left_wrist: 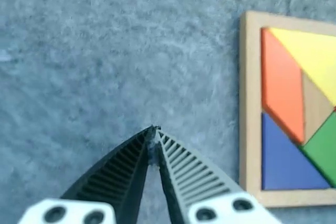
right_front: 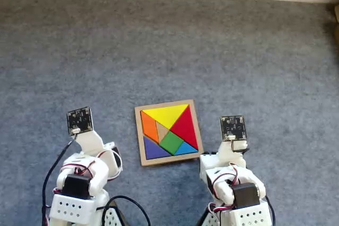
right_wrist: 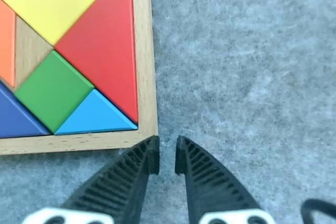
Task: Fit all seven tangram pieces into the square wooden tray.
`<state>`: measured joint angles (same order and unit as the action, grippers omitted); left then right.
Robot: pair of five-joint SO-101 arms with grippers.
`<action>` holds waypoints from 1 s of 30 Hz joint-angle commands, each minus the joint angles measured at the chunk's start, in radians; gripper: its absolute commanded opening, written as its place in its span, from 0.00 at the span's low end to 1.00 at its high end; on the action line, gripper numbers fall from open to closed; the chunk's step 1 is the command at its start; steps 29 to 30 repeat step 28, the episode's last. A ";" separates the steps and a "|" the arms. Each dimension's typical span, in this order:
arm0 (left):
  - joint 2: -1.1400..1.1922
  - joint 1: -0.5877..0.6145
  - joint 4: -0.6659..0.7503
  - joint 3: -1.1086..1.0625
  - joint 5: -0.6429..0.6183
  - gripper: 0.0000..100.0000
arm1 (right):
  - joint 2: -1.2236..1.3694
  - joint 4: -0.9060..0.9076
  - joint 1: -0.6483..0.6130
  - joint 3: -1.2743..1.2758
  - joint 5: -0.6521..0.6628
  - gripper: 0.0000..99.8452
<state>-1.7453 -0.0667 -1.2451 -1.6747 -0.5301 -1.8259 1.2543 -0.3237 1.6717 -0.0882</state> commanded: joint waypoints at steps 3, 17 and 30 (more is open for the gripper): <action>-0.025 0.013 -0.081 -0.024 0.000 0.01 | -0.015 0.001 0.008 0.139 -0.003 0.06; -0.025 0.012 -0.081 -0.024 0.000 0.01 | -0.015 0.001 0.008 0.139 -0.003 0.06; -0.025 0.012 -0.081 -0.024 0.000 0.01 | -0.015 0.001 0.008 0.139 -0.003 0.06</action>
